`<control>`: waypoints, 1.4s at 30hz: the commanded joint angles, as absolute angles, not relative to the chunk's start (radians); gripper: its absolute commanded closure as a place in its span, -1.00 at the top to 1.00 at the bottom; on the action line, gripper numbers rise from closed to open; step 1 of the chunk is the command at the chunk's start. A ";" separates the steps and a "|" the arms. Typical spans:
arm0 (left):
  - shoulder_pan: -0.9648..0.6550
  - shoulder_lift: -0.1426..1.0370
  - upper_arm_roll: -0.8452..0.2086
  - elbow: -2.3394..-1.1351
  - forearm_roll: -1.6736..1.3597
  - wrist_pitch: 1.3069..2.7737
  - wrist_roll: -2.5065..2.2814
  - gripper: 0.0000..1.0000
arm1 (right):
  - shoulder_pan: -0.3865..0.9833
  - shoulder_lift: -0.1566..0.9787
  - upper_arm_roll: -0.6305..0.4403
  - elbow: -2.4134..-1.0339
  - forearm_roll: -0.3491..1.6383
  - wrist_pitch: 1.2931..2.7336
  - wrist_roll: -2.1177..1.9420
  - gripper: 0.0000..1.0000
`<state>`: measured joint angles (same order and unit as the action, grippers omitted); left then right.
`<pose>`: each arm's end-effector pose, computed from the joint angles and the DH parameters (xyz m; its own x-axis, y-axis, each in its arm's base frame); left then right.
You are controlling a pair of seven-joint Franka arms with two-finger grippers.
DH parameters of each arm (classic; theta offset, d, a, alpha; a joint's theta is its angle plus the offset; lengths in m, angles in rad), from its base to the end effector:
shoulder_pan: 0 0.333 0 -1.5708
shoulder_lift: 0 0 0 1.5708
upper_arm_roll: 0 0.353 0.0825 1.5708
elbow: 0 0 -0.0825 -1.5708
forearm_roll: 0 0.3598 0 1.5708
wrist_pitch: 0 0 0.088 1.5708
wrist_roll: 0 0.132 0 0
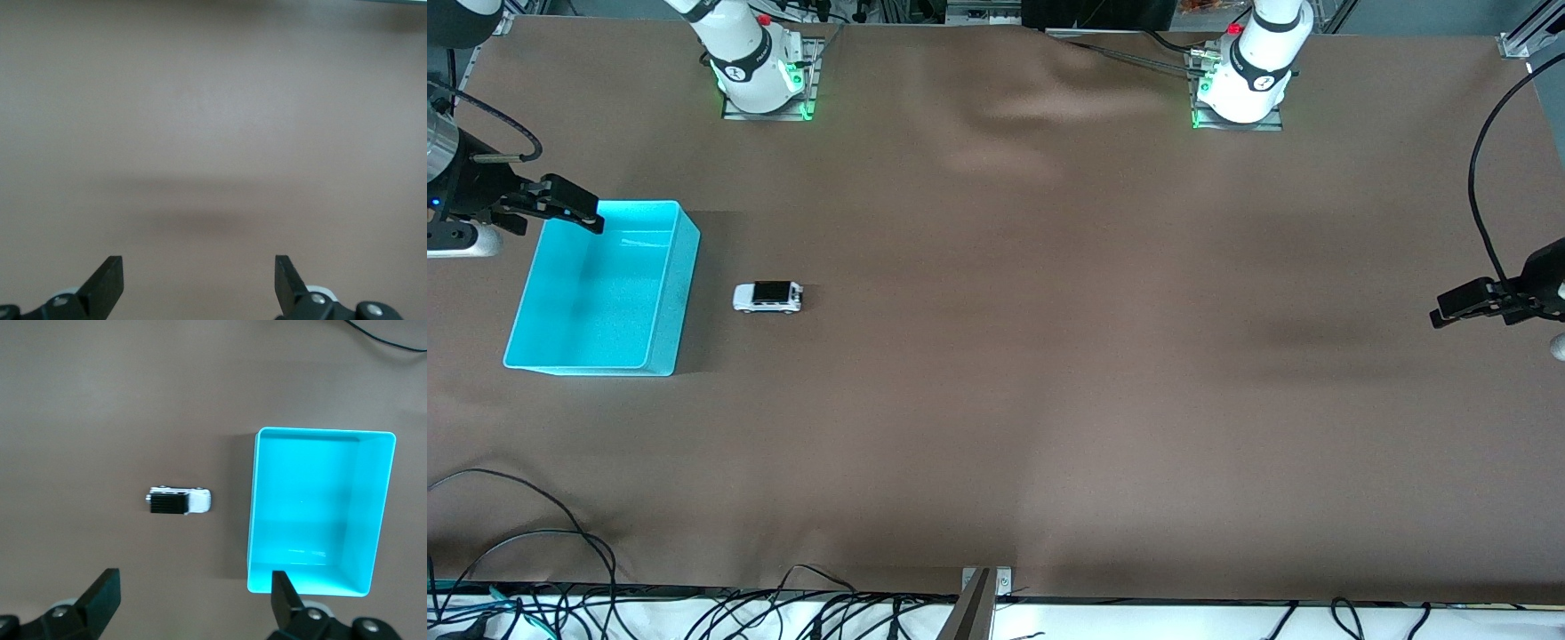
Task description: Wind and store white jeep toy
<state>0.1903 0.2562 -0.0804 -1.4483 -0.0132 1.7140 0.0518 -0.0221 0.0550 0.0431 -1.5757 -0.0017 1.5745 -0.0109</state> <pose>0.6216 0.0733 0.5567 0.9980 0.0628 0.0120 0.0624 -0.9975 0.0328 0.5462 0.0106 0.6050 0.9979 0.0319 -0.0561 0.0319 -0.9995 -0.0013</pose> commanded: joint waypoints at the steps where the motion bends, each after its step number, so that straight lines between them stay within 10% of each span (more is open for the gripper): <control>1: 0.192 0.244 -0.084 -1.450 -0.028 1.692 0.092 1.00 | -0.023 0.061 0.041 -1.551 0.015 1.552 -0.021 1.00; 42: 0.190 0.131 -0.124 -1.569 0.058 1.675 0.095 1.00 | -0.023 0.061 0.040 -1.551 0.015 1.554 -0.021 1.00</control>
